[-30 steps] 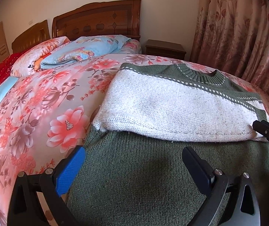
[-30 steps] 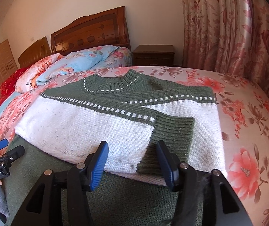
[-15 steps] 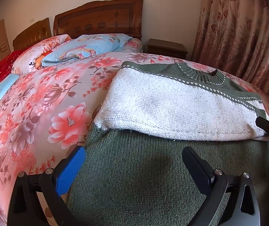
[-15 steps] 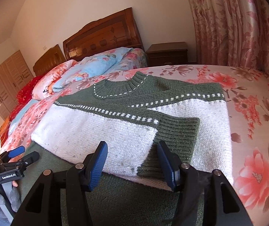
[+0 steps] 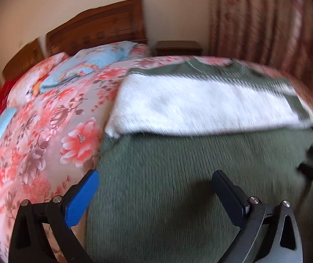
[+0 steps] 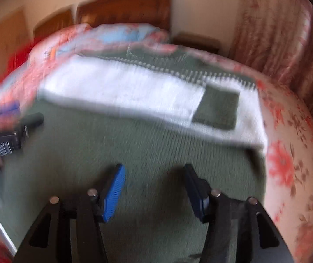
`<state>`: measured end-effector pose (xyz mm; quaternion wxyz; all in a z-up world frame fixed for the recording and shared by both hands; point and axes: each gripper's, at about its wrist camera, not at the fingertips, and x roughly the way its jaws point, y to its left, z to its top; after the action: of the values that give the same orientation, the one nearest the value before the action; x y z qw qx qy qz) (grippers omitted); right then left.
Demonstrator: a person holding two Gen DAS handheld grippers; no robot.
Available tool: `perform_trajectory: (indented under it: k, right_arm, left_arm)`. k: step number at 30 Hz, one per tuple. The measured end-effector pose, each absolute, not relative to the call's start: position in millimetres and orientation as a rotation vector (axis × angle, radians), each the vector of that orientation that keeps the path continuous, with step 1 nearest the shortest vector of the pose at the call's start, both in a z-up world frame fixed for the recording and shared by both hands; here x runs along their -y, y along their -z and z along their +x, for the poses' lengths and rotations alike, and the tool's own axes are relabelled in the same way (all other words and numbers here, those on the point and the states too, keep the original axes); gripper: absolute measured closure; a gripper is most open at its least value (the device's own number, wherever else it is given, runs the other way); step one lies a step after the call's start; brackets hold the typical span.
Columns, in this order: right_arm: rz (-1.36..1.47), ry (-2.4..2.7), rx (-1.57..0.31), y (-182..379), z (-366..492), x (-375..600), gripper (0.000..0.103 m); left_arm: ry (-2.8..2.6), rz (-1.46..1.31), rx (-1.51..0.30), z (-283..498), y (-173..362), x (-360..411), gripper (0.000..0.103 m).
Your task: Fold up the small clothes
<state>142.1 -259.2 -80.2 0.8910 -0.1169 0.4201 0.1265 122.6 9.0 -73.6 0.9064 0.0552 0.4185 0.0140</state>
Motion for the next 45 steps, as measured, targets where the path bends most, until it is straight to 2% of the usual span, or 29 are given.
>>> perform_trajectory:
  k: [2,9,14,18,19,23,26,30,36,40,45]
  right_arm:
    - [-0.313,-0.273,-0.857,79.1,119.6,261.9,0.047]
    - [-0.192,-0.238,-0.972,70.3,89.8,308.6,0.044]
    - [-0.09,-0.409,-0.911,57.4,81.6,276.5,0.044]
    - [-0.282,-0.42,-0.943,76.1,80.8,234.1,0.043]
    - [-0.31,-0.427,-0.908,75.7,75.6,232.7,0.043]
    - [-0.29,-0.469,-0.937,75.7,61.1,267.0,0.043]
    - [-0.293,-0.478,-0.967,75.0,47.3,286.9,0.043]
    - [-0.31,-0.439,-1.019,71.7,48.3,285.7,0.043]
    - [-0.295,-0.469,-0.898,52.4,85.0,249.0,0.043]
    - [-0.354,-0.458,-0.978,78.1,111.8,227.4,0.041]
    - [-0.327,-0.52,-0.951,79.8,92.8,252.5,0.037]
  left_arm:
    - [-0.028,0.153,-0.875,115.5,76.0,-10.7,0.0]
    - [-0.082,0.122,-0.928,105.6,69.7,-33.8,0.0]
    - [0.126,0.115,-0.876,94.4,54.8,15.0,0.0]
    - [0.148,0.295,-0.908,95.1,77.5,52.6,0.0]
    - [0.168,0.273,-0.88,90.0,76.9,46.3,0.0]
    - [0.199,0.117,-0.983,88.3,82.0,-7.7,0.0]
    - [0.18,0.107,-1.0,77.6,80.9,-29.2,0.0]
    - [0.188,0.091,-1.023,69.9,77.7,-29.0,0.0]
    - [0.228,0.074,-0.919,91.4,53.9,8.8,0.0]
    - [0.193,0.143,-0.971,111.3,72.6,27.2,0.0]
    - [0.209,0.116,-0.974,90.9,78.9,12.3,0.0]
